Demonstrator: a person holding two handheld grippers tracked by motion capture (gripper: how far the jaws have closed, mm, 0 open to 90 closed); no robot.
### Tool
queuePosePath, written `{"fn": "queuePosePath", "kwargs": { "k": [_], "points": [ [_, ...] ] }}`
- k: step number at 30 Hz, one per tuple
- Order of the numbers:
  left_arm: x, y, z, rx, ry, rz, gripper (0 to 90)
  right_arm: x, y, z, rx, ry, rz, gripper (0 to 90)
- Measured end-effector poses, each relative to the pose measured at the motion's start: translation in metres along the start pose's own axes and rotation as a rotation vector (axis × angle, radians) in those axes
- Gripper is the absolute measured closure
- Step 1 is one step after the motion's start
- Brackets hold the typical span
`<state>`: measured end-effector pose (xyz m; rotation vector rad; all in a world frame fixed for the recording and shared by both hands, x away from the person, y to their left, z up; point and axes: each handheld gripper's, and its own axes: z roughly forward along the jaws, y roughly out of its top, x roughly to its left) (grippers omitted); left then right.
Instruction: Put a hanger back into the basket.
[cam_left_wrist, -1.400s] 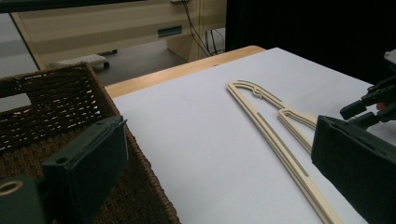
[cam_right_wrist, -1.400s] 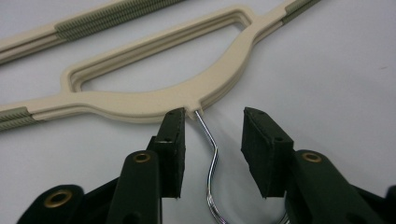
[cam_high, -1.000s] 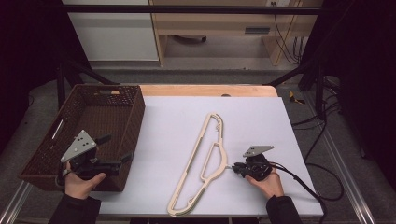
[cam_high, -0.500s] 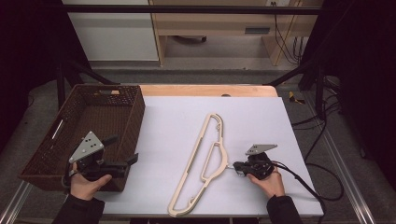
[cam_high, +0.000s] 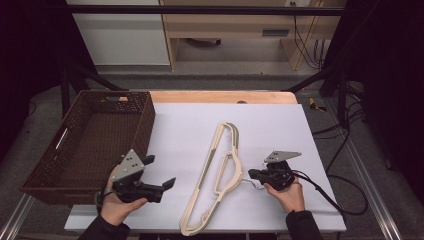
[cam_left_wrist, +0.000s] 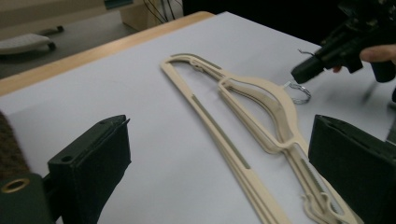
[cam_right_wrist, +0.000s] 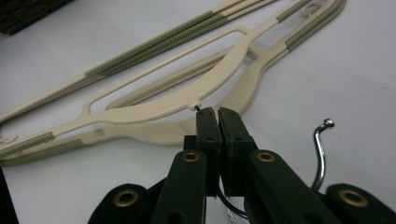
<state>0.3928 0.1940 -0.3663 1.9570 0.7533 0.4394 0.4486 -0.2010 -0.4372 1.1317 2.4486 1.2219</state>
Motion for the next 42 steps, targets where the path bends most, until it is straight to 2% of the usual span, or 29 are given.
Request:
{"fn": "queuePosePath", "kwargs": {
  "k": [1, 7, 12, 20, 23, 27, 33, 42],
  "points": [
    [0.000, 0.000, 0.000, 0.000, 0.000, 0.000, 5.5, 0.000, 0.000, 0.000, 0.000, 0.000, 0.000, 88.0],
    [-0.030, 0.001, 0.027, 0.082, -0.050, 0.027, 7.6, 0.007, 0.006, -0.003, 0.004, -0.010, 0.008, 88.1],
    [-0.050, 0.001, 0.052, 0.152, -0.075, 0.056, 9.8, 0.010, 0.010, -0.004, 0.003, -0.013, 0.004, 88.2],
    [-0.071, 0.008, 0.089, 0.211, -0.106, 0.073, 18.4, 0.015, 0.014, -0.007, 0.007, -0.013, 0.005, 88.2],
    [-0.079, 0.010, 0.103, 0.231, -0.116, 0.093, 21.4, 0.017, 0.016, -0.007, 0.004, -0.020, -0.007, 88.2],
    [-0.083, 0.011, 0.119, 0.252, -0.120, 0.110, 28.1, 0.020, 0.018, -0.008, 0.018, -0.023, -0.008, 88.2],
    [-0.088, 0.010, 0.140, 0.299, -0.124, 0.141, 36.0, 0.021, 0.020, -0.008, 0.012, -0.025, -0.017, 88.2],
    [-0.092, 0.006, 0.159, 0.359, -0.100, 0.173, 47.0, 0.025, 0.022, -0.008, 0.011, -0.028, -0.014, 88.2]
  ]
}}
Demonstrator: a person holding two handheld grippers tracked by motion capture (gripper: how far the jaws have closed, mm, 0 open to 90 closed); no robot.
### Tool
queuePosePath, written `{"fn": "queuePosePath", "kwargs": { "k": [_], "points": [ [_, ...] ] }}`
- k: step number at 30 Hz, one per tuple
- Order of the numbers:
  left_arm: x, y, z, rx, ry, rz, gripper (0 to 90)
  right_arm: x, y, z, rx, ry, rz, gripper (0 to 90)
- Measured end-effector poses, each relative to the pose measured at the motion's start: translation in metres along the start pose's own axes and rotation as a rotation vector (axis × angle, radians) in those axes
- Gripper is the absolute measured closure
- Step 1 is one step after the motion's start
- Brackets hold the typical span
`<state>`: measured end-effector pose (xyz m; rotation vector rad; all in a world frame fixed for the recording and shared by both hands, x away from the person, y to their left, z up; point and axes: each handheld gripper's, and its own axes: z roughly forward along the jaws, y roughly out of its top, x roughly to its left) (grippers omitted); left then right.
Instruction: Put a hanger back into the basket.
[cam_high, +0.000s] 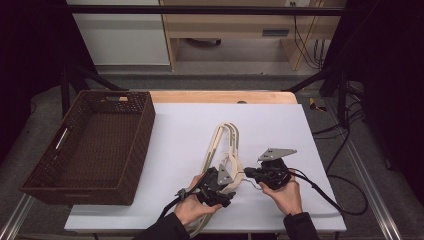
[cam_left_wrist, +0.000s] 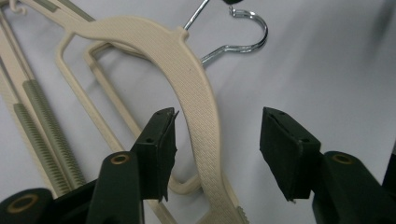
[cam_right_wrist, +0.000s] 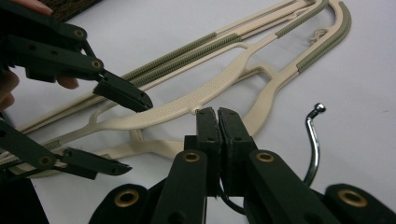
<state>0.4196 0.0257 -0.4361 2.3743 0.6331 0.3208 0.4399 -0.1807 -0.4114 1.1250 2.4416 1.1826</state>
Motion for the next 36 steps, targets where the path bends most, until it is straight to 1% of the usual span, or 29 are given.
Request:
{"fn": "queuePosePath", "kwargs": {
  "k": [3, 5, 7, 9, 10, 12, 13, 14, 15, 16, 17, 18, 19, 20, 21, 22, 23, 25, 26, 27, 28, 29, 30, 31, 32, 34, 36],
  "points": [
    [0.001, 0.000, 0.004, 0.015, 0.015, -0.001, 53.1, 0.001, 0.001, -0.001, 0.000, 0.001, -0.004, 88.2],
    [0.001, 0.000, 0.005, 0.025, 0.021, -0.005, 59.7, 0.001, 0.001, 0.000, -0.001, -0.001, -0.002, 88.2],
    [0.001, -0.001, 0.005, 0.038, 0.035, -0.002, 65.3, 0.001, 0.001, -0.001, 0.000, -0.003, -0.008, 88.2],
    [0.002, -0.001, 0.006, 0.039, 0.037, -0.007, 72.5, 0.001, 0.001, -0.001, -0.001, -0.001, -0.010, 88.2],
    [0.002, -0.001, 0.005, 0.038, 0.032, -0.010, 74.1, 0.001, 0.001, -0.001, -0.002, 0.000, -0.008, 88.1],
    [0.002, -0.001, 0.004, 0.037, 0.035, -0.007, 75.0, 0.001, 0.001, -0.001, -0.003, 0.003, -0.007, 88.1],
    [0.002, -0.001, 0.004, 0.032, 0.044, -0.008, 75.3, 0.001, 0.001, -0.001, -0.001, 0.005, -0.014, 88.1],
    [0.002, -0.001, 0.002, 0.037, 0.044, -0.011, 75.8, 0.001, 0.001, -0.001, -0.003, 0.008, -0.013, 88.0],
    [0.003, -0.001, 0.001, 0.028, 0.046, -0.013, 76.2, 0.001, 0.002, -0.002, -0.010, 0.012, -0.011, 87.8],
    [0.003, -0.001, -0.001, 0.029, 0.049, -0.015, 76.2, 0.001, 0.002, -0.002, -0.010, 0.012, -0.011, 87.8],
    [0.003, -0.001, -0.001, 0.005, 0.057, -0.022, 76.3, 0.001, 0.002, -0.002, -0.014, 0.012, -0.013, 87.5],
    [0.003, -0.001, -0.003, 0.012, 0.058, -0.018, 76.4, 0.002, 0.002, -0.002, -0.027, 0.010, -0.013, 87.2],
    [0.003, -0.001, -0.005, 0.009, 0.061, -0.014, 76.7, 0.003, 0.003, -0.004, -0.037, 0.016, -0.019, 84.6],
    [0.003, -0.001, -0.006, 0.005, 0.072, -0.008, 76.7, 0.003, 0.003, -0.004, -0.037, 0.016, -0.019, 84.6],
    [0.003, -0.002, -0.008, 0.015, 0.086, 0.001, 77.0, 0.003, 0.004, -0.008, -0.083, 0.042, -0.025, 79.7],
    [0.003, -0.002, -0.008, 0.015, 0.086, 0.001, 77.1, 0.003, 0.004, -0.008, -0.083, 0.042, -0.025, 79.7],
    [0.004, -0.003, -0.008, 0.006, 0.093, 0.001, 77.1, 0.002, 0.005, -0.011, -0.106, 0.059, -0.035, 78.0],
    [0.006, -0.004, -0.011, -0.006, 0.097, -0.007, 77.4, 0.003, 0.006, -0.018, -0.147, 0.069, -0.035, 73.6],
    [0.007, -0.004, -0.013, 0.000, 0.096, -0.005, 77.4, 0.003, 0.007, -0.022, -0.169, 0.080, -0.037, 71.8],
    [0.008, -0.004, -0.015, -0.004, 0.095, -0.005, 77.5, 0.003, 0.007, -0.025, -0.184, 0.080, -0.039, 70.1],
    [0.009, -0.005, -0.017, -0.004, 0.095, -0.005, 77.7, 0.003, 0.008, -0.032, -0.229, 0.096, -0.044, 64.7],
    [0.009, -0.005, -0.018, -0.014, 0.101, -0.010, 77.7, 0.003, 0.008, -0.032, -0.229, 0.096, -0.044, 64.7],
    [0.010, -0.006, -0.020, -0.017, 0.104, -0.010, 77.7, 0.003, 0.009, -0.036, -0.252, 0.103, -0.043, 62.3],
    [0.012, -0.006, -0.023, -0.009, 0.106, -0.005, 77.9, 0.003, 0.009, -0.040, -0.275, 0.117, -0.047, 59.3],
    [0.013, -0.007, -0.024, -0.026, 0.111, -0.012, 78.0, 0.003, 0.010, -0.043, -0.297, 0.124, -0.050, 56.0],
    [0.016, -0.008, -0.029, -0.037, 0.120, -0.031, 78.5, 0.003, 0.011, -0.051, -0.323, 0.125, -0.050, 51.6],
    [0.020, -0.009, -0.035, -0.051, 0.125, -0.039, 78.8, 0.002, 0.010, -0.057, -0.333, 0.100, -0.055, 47.3]
  ]
}}
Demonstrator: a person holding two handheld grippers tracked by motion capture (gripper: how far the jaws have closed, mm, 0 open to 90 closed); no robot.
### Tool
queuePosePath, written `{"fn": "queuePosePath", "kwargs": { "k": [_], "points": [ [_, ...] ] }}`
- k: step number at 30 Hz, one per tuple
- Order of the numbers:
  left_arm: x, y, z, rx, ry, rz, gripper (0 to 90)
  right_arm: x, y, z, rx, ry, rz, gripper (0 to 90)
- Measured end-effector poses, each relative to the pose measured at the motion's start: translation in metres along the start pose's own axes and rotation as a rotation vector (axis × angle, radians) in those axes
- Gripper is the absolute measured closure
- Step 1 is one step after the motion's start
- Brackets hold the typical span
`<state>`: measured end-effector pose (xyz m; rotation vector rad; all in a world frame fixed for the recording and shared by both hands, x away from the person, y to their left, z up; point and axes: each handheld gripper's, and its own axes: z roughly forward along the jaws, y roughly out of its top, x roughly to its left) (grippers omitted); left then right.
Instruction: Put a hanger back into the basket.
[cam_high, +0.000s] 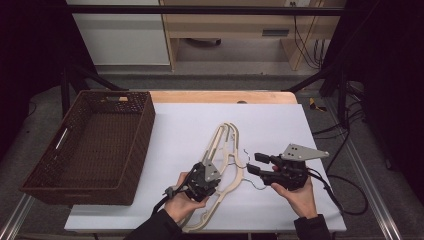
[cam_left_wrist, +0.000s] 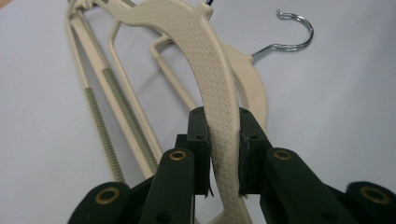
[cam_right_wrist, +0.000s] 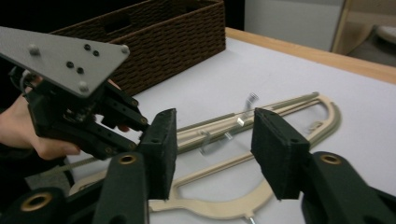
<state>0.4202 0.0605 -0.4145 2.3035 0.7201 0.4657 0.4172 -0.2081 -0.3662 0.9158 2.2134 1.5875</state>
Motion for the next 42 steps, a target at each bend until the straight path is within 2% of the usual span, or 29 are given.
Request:
{"fn": "queuePosePath", "kwargs": {
  "k": [6, 7, 9, 10, 12, 13, 14, 15, 18, 22, 24, 28, 32, 37, 42],
  "points": [
    [0.011, -0.002, -0.019, -0.038, 0.027, -0.017, 80.2, -0.009, -0.005, -0.001, 0.002, -0.072, 0.011, 32.3],
    [0.013, -0.002, -0.023, -0.037, 0.034, -0.007, 80.5, -0.010, -0.007, 0.000, 0.008, -0.085, 0.014, 31.0],
    [0.020, -0.003, -0.033, -0.066, 0.046, -0.027, 83.1, -0.015, -0.012, 0.002, 0.018, -0.095, 0.033, 29.2],
    [0.020, -0.003, -0.033, -0.066, 0.046, -0.027, 83.7, -0.015, -0.012, 0.002, 0.018, -0.095, 0.033, 29.2],
    [0.028, -0.005, -0.043, -0.056, 0.074, -0.009, 84.4, -0.019, -0.015, 0.002, 0.031, -0.104, 0.035, 28.1],
    [0.028, -0.005, -0.043, -0.056, 0.074, -0.009, 84.7, -0.020, -0.016, 0.002, 0.034, -0.111, 0.036, 27.7],
    [0.029, -0.006, -0.044, -0.071, 0.074, -0.026, 84.7, -0.020, -0.016, 0.002, 0.034, -0.111, 0.036, 27.7],
    [0.033, -0.007, -0.049, -0.068, 0.078, -0.022, 85.1, -0.022, -0.018, 0.001, 0.039, -0.119, 0.037, 26.5],
    [0.040, -0.009, -0.057, -0.111, 0.072, -0.061, 85.8, -0.026, -0.020, -0.002, 0.034, -0.133, 0.044, 23.7],
    [0.046, -0.008, -0.069, -0.147, 0.073, -0.075, 85.9, -0.030, -0.023, -0.004, 0.025, -0.145, 0.056, 20.2],
    [0.049, -0.008, -0.077, -0.152, 0.080, -0.062, 85.7, -0.032, -0.024, -0.004, 0.018, -0.155, 0.055, 17.1],
    [0.054, -0.007, -0.088, -0.208, 0.055, -0.089, 85.8, -0.035, -0.027, -0.006, 0.003, -0.192, 0.053, 11.7],
    [0.059, -0.005, -0.101, -0.235, 0.045, -0.073, 85.8, -0.036, -0.028, -0.006, 0.004, -0.204, 0.061, 8.3],
    [0.071, 0.002, -0.122, -0.288, 0.010, -0.059, 85.8, -0.039, -0.030, -0.007, 0.016, -0.218, 0.059, 7.6],
    [0.085, 0.009, -0.146, -0.297, 0.024, -0.031, 85.8, -0.039, -0.030, -0.008, 0.007, -0.228, 0.060, 6.4]
  ]
}}
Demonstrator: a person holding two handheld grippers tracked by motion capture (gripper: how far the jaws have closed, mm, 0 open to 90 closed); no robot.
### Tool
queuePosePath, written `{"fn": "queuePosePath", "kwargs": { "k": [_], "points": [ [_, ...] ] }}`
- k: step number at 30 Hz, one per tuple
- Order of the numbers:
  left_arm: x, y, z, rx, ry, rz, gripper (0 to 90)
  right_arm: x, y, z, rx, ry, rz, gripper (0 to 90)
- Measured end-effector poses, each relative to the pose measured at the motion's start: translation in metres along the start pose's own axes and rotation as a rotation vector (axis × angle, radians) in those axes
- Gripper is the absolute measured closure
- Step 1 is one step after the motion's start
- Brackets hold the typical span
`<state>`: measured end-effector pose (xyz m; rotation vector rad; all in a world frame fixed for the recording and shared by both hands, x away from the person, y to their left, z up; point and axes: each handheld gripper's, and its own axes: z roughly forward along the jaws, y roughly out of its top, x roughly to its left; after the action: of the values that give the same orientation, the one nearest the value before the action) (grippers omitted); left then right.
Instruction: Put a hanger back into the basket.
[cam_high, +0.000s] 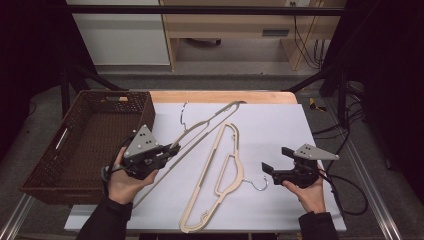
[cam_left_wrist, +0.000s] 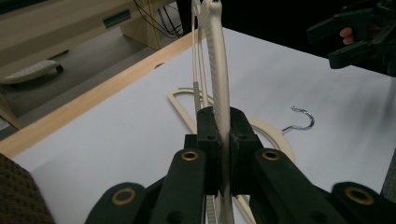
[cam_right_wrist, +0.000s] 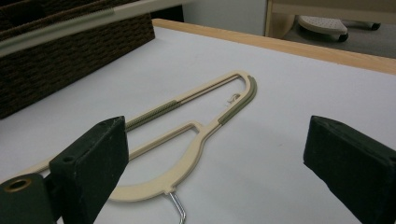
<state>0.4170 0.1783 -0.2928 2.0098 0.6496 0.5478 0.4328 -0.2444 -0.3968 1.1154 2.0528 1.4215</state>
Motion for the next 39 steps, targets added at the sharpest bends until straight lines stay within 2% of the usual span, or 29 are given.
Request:
{"fn": "queuePosePath", "kwargs": {
  "k": [6, 10, 11, 16, 20, 27, 34, 36, 38, 39],
  "points": [
    [0.021, 0.012, -0.019, -0.012, 0.008, 0.005, 85.7, 0.000, 0.000, -0.001, -0.008, -0.009, -0.002, 5.4],
    [0.042, 0.013, -0.028, -0.004, 0.020, 0.009, 85.7, 0.000, 0.000, -0.001, -0.006, -0.013, -0.005, 5.1],
    [0.047, 0.013, -0.029, -0.014, 0.028, -0.002, 85.7, 0.000, 0.000, -0.001, -0.007, -0.012, -0.002, 5.1],
    [0.076, 0.009, -0.043, -0.025, 0.073, 0.002, 85.5, 0.000, 0.000, 0.000, 0.003, -0.012, -0.005, 4.9],
    [0.098, 0.002, -0.056, -0.022, 0.120, 0.012, 85.4, 0.000, 0.000, 0.000, 0.005, -0.016, -0.009, 4.9],
    [0.133, -0.018, -0.074, 0.004, 0.177, -0.012, 85.3, 0.000, 0.000, 0.001, 0.004, -0.016, -0.004, 4.9],
    [0.162, -0.039, -0.083, 0.053, 0.184, -0.036, 85.2, 0.000, -0.001, 0.002, 0.009, -0.018, -0.010, 4.7],
    [0.168, -0.046, -0.084, 0.052, 0.182, -0.052, 85.1, 0.000, -0.001, 0.002, 0.010, -0.019, -0.010, 4.6],
    [0.175, -0.052, -0.087, 0.054, 0.185, -0.046, 85.1, 0.000, -0.001, 0.002, 0.009, -0.019, -0.013, 4.6],
    [0.176, -0.054, -0.088, 0.060, 0.187, -0.060, 85.1, 0.000, -0.001, 0.002, 0.009, -0.019, -0.012, 4.6]
  ]
}}
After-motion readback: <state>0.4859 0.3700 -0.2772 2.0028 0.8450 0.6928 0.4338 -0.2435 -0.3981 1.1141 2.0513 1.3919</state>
